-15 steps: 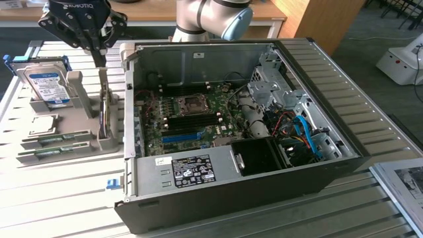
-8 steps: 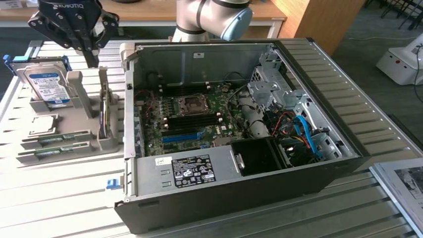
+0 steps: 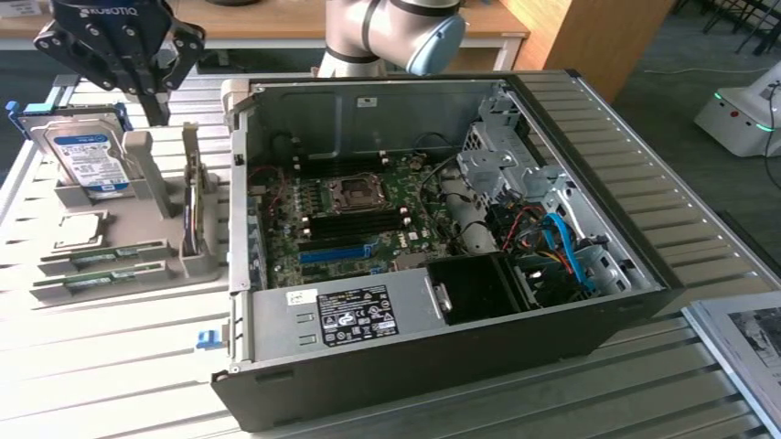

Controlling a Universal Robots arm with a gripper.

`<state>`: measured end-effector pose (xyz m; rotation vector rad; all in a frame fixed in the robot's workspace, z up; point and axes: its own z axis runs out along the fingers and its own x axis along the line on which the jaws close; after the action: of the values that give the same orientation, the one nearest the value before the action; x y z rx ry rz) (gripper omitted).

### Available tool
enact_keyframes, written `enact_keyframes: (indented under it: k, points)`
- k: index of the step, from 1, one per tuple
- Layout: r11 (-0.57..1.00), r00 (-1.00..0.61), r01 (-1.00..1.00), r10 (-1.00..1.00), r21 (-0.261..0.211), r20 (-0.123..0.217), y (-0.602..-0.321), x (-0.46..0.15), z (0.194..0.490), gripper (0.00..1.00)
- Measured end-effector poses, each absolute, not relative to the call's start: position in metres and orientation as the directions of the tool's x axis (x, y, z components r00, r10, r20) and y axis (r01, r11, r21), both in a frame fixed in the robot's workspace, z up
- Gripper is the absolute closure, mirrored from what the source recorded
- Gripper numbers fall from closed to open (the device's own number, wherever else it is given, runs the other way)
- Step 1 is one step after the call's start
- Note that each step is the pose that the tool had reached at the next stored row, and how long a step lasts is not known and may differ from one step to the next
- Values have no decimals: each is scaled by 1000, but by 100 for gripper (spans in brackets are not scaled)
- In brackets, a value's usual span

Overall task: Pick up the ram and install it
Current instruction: 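Reach for the ram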

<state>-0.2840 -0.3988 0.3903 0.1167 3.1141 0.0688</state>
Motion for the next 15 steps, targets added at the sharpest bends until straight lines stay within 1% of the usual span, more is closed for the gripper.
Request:
enact_keyframes:
  k: [15]
  points:
    - [996,-997,74,75,45,-23,-399,-306,389,90]
